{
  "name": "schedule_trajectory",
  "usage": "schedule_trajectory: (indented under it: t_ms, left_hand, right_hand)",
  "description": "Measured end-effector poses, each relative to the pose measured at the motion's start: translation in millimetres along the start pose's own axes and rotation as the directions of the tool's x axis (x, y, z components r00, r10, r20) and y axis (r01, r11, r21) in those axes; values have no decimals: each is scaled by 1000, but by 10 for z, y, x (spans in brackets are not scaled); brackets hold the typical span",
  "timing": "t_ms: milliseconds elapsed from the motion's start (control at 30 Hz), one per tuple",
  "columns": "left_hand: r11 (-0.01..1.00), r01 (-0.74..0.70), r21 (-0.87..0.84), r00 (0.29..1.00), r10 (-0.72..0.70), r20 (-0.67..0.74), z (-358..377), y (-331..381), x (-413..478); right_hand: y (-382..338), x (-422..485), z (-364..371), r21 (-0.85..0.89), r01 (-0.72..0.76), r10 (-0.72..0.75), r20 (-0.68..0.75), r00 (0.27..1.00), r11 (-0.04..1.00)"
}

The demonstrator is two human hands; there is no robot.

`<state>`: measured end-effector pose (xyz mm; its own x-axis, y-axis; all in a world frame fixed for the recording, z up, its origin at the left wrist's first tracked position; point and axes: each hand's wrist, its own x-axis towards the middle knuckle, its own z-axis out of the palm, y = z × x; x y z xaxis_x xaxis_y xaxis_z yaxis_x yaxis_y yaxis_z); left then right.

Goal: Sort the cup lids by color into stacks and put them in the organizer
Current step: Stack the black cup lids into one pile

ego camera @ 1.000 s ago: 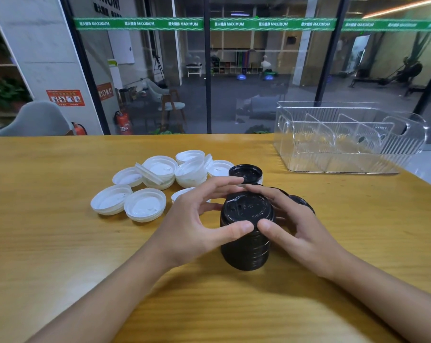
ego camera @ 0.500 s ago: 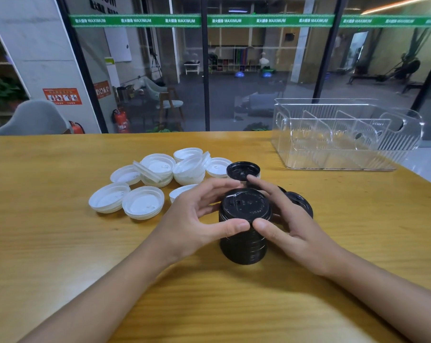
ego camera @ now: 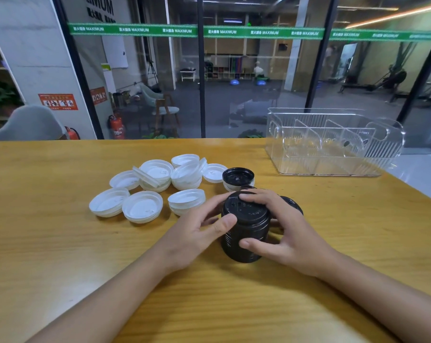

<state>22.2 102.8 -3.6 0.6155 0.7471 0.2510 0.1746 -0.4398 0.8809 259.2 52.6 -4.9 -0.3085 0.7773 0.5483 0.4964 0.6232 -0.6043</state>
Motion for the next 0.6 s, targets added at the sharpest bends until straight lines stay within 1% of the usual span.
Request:
schedule_trajectory:
  t_ms: [67, 167, 267, 333, 467, 600]
  left_hand:
    - [997, -34, 73, 999, 35, -12, -21, 8, -1]
    - [963, -101, 248, 995, 96, 32, -32, -5, 4]
    - [928, -157, 337, 988, 145, 61, 12, -18, 13]
    - [900, -181, 397, 984, 166, 72, 50, -29, 42]
    - [807, -224, 546, 973, 217, 79, 196, -80, 186]
    - [644, -329, 691, 925, 367, 99, 373, -153, 371]
  right_hand:
    - [-14, -14, -24, -23, -4, 4, 0, 1000, 1000]
    - [-30, -70, -95, -66, -17, 16, -10, 1000, 998]
    - [-36, -204, -225, -110, -44, 39, -47, 998, 993]
    - [-38, -329, -326, -107, -65, 57, -76, 995, 992]
    - [-27, -557, -535, -141, -103, 87, -112, 990, 985]
    - [5, -726, -717, -164, -122, 99, -143, 985, 979]
